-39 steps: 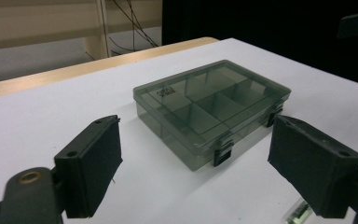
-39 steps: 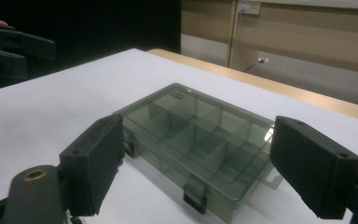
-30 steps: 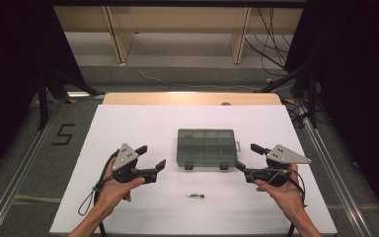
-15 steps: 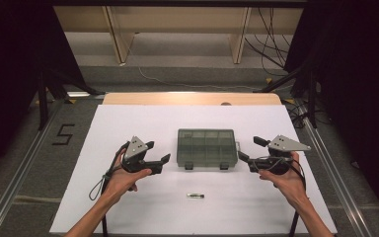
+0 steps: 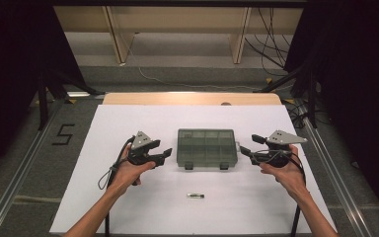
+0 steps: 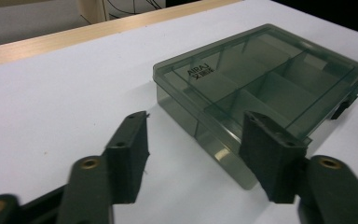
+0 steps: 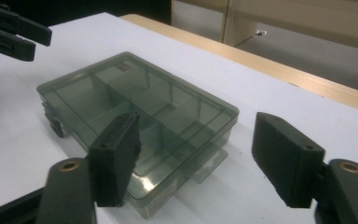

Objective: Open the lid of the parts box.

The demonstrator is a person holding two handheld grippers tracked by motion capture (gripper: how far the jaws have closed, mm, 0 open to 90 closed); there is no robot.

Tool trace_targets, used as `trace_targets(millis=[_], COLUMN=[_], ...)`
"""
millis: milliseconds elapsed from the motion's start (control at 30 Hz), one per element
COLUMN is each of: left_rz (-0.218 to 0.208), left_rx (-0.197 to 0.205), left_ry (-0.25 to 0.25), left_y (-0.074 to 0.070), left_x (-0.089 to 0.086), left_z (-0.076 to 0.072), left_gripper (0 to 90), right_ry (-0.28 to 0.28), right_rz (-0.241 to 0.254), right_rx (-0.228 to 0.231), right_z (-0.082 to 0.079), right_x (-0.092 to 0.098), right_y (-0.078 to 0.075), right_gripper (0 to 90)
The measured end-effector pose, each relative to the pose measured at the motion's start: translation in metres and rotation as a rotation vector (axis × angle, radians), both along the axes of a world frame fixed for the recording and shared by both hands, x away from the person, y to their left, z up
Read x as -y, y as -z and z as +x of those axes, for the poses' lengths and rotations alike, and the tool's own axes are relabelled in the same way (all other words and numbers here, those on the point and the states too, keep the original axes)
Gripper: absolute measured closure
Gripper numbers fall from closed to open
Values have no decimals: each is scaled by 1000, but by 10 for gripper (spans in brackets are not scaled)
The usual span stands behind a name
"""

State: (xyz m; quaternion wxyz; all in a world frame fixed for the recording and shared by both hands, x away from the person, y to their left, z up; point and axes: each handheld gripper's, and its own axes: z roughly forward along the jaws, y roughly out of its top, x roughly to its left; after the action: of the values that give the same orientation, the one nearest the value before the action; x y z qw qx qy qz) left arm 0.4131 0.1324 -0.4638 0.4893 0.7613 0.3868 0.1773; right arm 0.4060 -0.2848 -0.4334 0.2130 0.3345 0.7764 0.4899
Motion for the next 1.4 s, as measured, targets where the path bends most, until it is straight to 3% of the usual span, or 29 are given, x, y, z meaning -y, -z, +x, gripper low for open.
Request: trace_targets(millis=[200, 267, 367, 433, 467, 567, 633, 667, 700, 733, 867, 967, 1000, 1067, 1133, 1233, 1267, 1367, 1400], left_rz=[-1, 21, 47, 81, 72, 58, 62, 70, 106, 101, 114, 87, 100, 113, 104, 99, 118, 116, 140], left_rx=[-11, -16, -28, -39, -45, -47, -70, -63, -71, -70, -71, -77, -63, -81, -64, -77, -73, -72, -70], left_ry=[37, 53, 73, 94, 94, 104, 120, 113, 142, 133, 151, 152, 164, 196, 193, 191, 201, 207, 211], left_y=[7, 11, 17, 23, 25, 29, 30, 33, 32, 34, 34, 35, 35, 35, 36, 36, 36, 36, 35], left_x=[4, 6, 8, 9, 10, 13, 13, 15, 13, 14, 15, 18, 18, 18, 20, 21, 21, 22, 22], left_z=[8, 11, 15, 18, 19, 20, 21, 21, 22, 21, 21, 20, 20, 19, 19, 17, 17, 17, 17], left_gripper=[622, 712, 762, 854, 871, 890, 894, 894, 894, 895, 895, 895, 895, 895, 895, 895, 895, 895, 895], right_ry=[-19, -39, -53, -64, -71, -81, -92, -97, -109, -117, -139, -152, -156, -171, -183, -194, -203, -226, -229], right_rz=[-30, -58, -82, -108, -116, -118, -131, -137, -145, -142, -161, -178, -189, -205, -211, -213, -223, -236, -243], right_rx=[-21, -43, -50, -58, -59, -81, -96, -102, -110, -125, -131, -134, -129, -145, -135, -148, -140, -158, -155], right_z=[8, 9, 10, 13, 14, 18, 20, 21, 22, 22, 22, 22, 23, 22, 22, 21, 21, 20, 21], right_x=[1, 0, 0, 1, 1, 3, 4, 4, 4, 4, 1, 1, 1, 0, -1, -3, -4, -6, -6], right_y=[6, 10, 13, 16, 17, 22, 25, 27, 29, 30, 33, 35, 36, 39, 40, 40, 41, 43, 43], right_gripper=[474, 560, 608, 713, 749, 829, 863, 875, 885, 897, 900, 900, 900, 900, 900, 900, 900, 900, 900])
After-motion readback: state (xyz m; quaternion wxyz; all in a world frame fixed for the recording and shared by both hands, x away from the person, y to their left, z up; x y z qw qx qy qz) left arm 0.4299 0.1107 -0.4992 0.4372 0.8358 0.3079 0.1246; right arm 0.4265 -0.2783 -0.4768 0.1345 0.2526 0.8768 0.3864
